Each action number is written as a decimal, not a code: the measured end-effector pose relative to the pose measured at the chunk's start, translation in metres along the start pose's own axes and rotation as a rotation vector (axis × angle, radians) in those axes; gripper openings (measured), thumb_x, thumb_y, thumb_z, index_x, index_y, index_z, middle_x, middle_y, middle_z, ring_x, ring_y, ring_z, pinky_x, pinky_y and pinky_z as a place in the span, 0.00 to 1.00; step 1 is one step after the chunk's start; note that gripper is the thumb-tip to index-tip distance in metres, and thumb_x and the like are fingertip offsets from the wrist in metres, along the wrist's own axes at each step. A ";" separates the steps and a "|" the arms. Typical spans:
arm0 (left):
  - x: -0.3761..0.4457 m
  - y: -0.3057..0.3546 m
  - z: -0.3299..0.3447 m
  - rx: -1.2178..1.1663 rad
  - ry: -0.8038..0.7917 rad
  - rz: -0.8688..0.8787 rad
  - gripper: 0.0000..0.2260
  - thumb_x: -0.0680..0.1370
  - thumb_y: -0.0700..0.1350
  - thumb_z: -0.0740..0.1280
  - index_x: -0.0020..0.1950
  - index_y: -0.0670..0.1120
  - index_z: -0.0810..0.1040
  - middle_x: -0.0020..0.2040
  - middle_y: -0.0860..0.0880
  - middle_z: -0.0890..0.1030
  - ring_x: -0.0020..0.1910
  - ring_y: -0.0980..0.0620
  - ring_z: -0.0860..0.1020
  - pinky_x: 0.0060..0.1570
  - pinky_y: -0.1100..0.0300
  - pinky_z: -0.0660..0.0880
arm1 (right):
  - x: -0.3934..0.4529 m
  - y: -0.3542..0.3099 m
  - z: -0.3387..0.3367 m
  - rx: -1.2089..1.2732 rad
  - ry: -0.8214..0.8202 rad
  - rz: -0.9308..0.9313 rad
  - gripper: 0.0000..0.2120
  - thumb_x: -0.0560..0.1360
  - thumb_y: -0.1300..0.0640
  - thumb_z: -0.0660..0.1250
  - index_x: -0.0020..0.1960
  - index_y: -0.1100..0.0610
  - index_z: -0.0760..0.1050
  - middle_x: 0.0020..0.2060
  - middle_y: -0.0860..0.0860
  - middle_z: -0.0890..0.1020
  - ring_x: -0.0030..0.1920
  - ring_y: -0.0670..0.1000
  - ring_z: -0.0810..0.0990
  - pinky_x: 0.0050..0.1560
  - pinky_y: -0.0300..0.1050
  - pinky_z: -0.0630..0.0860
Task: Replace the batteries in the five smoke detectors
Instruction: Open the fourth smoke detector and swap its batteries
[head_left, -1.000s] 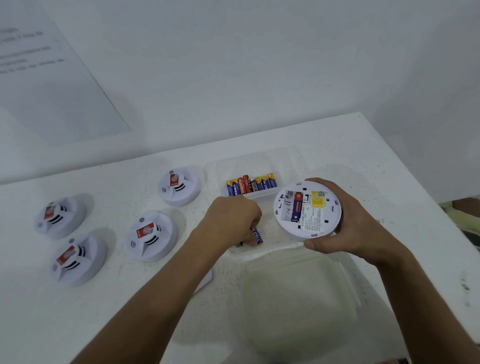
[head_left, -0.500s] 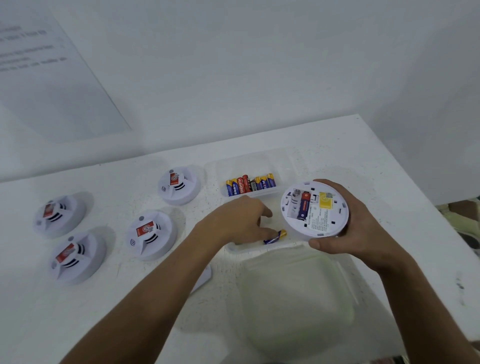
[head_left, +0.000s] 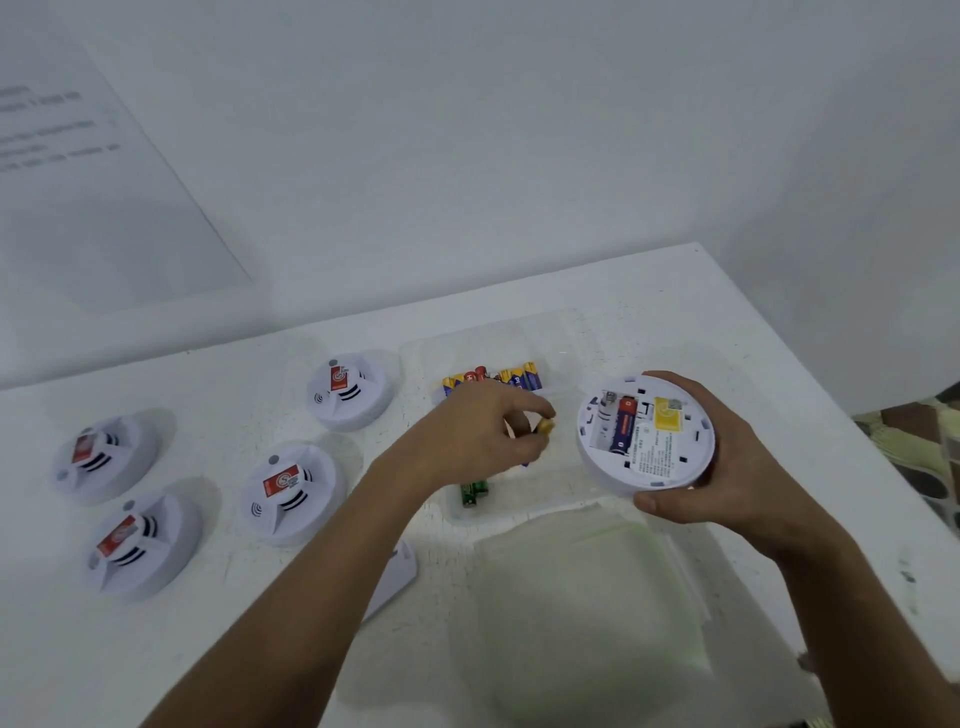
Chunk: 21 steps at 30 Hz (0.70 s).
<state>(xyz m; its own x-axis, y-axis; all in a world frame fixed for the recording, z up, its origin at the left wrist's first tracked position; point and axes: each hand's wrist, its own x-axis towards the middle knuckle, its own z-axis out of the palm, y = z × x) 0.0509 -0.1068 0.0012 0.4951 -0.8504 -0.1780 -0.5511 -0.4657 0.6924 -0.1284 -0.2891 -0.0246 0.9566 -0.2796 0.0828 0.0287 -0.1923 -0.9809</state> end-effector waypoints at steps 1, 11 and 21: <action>-0.004 0.004 -0.005 -0.065 0.066 0.011 0.10 0.76 0.46 0.70 0.57 0.53 0.81 0.39 0.56 0.84 0.37 0.53 0.83 0.45 0.56 0.80 | 0.001 -0.001 0.001 -0.008 -0.006 -0.002 0.45 0.55 0.52 0.80 0.70 0.50 0.69 0.61 0.45 0.79 0.63 0.48 0.78 0.55 0.39 0.79; -0.048 0.036 -0.010 -0.182 0.423 0.117 0.07 0.76 0.44 0.69 0.51 0.56 0.81 0.38 0.52 0.84 0.34 0.52 0.80 0.37 0.54 0.79 | 0.022 -0.015 0.031 -0.033 -0.118 -0.076 0.44 0.57 0.66 0.80 0.70 0.53 0.68 0.60 0.47 0.80 0.62 0.51 0.79 0.54 0.38 0.79; -0.065 0.018 0.006 0.136 0.717 0.282 0.05 0.75 0.48 0.71 0.46 0.53 0.76 0.39 0.56 0.81 0.36 0.58 0.77 0.32 0.57 0.76 | 0.028 -0.020 0.049 -0.067 -0.140 -0.103 0.43 0.57 0.65 0.80 0.69 0.51 0.68 0.59 0.41 0.80 0.61 0.46 0.79 0.56 0.35 0.77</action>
<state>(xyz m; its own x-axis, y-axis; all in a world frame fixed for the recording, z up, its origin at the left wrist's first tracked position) 0.0047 -0.0610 0.0206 0.6116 -0.5971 0.5190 -0.7751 -0.3208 0.5443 -0.0875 -0.2467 -0.0117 0.9808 -0.1220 0.1524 0.1139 -0.2767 -0.9542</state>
